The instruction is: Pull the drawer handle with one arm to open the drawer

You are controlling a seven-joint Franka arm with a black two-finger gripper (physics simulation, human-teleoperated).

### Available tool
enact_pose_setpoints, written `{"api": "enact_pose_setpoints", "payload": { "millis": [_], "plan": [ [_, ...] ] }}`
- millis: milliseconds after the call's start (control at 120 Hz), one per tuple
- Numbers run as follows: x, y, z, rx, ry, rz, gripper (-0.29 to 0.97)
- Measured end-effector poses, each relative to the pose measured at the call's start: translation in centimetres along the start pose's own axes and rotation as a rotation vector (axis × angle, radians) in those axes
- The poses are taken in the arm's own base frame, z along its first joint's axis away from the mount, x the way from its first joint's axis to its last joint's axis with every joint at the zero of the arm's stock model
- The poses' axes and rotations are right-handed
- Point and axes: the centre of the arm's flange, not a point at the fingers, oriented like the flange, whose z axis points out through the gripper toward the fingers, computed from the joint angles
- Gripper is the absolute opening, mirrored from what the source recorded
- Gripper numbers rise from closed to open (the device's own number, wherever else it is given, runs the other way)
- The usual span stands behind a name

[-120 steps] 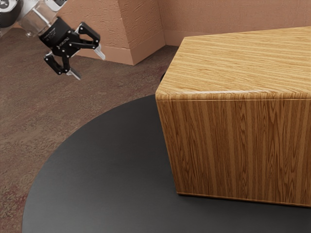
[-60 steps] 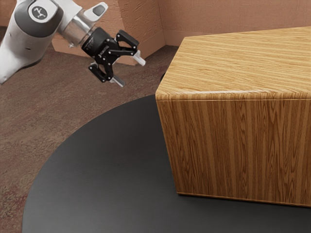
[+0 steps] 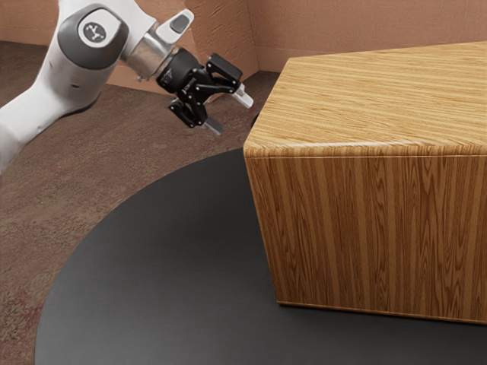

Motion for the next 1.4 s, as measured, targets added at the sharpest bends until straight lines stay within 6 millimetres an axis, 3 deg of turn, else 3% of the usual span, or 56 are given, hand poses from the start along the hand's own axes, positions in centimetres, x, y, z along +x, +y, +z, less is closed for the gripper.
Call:
{"api": "enact_pose_setpoints", "payload": {
  "millis": [217, 367, 550, 700, 1400],
  "plan": [
    [0.1, -0.5, 2.9, 0.001, -0.042, 0.045, 0.68],
    [0.0, -1.0, 3.7, 0.017, -0.054, 0.059, 0.68],
    [-0.9, -0.4, 1.8, 0.139, -0.022, 0.083, 0.68],
    [-0.8, -2.2, 1.2, 0.168, -0.021, 0.05, 0.68],
    [-2.1, -12.2, -6.6, 0.128, 0.023, -0.094, 0.68]
  ]
}}
